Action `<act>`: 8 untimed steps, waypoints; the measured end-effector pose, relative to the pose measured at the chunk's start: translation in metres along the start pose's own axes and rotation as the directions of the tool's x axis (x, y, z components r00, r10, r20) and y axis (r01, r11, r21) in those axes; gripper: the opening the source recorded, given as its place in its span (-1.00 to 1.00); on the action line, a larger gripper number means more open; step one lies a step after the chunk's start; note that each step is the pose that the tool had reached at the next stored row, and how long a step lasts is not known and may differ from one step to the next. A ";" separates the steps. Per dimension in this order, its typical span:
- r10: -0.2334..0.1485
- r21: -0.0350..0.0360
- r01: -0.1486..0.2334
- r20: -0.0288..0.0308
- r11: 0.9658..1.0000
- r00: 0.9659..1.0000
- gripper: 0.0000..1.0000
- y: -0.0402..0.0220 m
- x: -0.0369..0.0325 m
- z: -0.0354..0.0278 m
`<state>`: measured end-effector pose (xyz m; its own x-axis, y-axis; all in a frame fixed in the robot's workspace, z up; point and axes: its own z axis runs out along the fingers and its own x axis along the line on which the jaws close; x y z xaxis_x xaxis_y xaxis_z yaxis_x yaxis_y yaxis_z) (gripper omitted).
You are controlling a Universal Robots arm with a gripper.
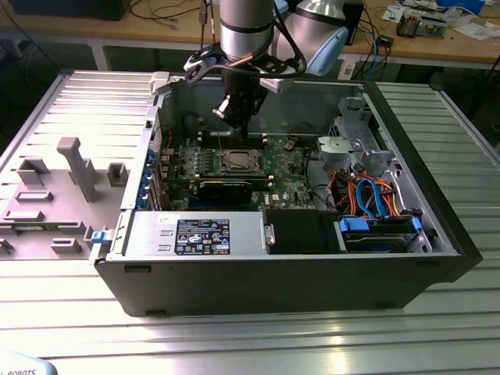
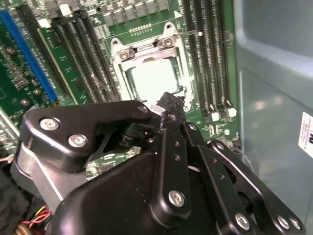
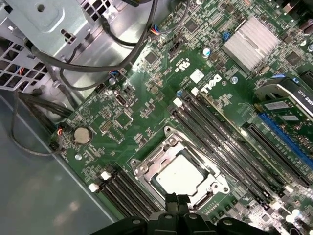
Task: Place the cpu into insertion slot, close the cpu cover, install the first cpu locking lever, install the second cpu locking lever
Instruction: 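Install the first cpu locking lever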
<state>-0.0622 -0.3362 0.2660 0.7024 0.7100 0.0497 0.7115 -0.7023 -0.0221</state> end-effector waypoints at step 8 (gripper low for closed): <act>0.119 -0.006 -0.119 -0.003 0.993 0.993 -0.79 0.0001 -0.0001 0.0000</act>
<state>-0.0622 -0.3363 0.2660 0.7820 0.6212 0.0497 0.6227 -0.7821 -0.0221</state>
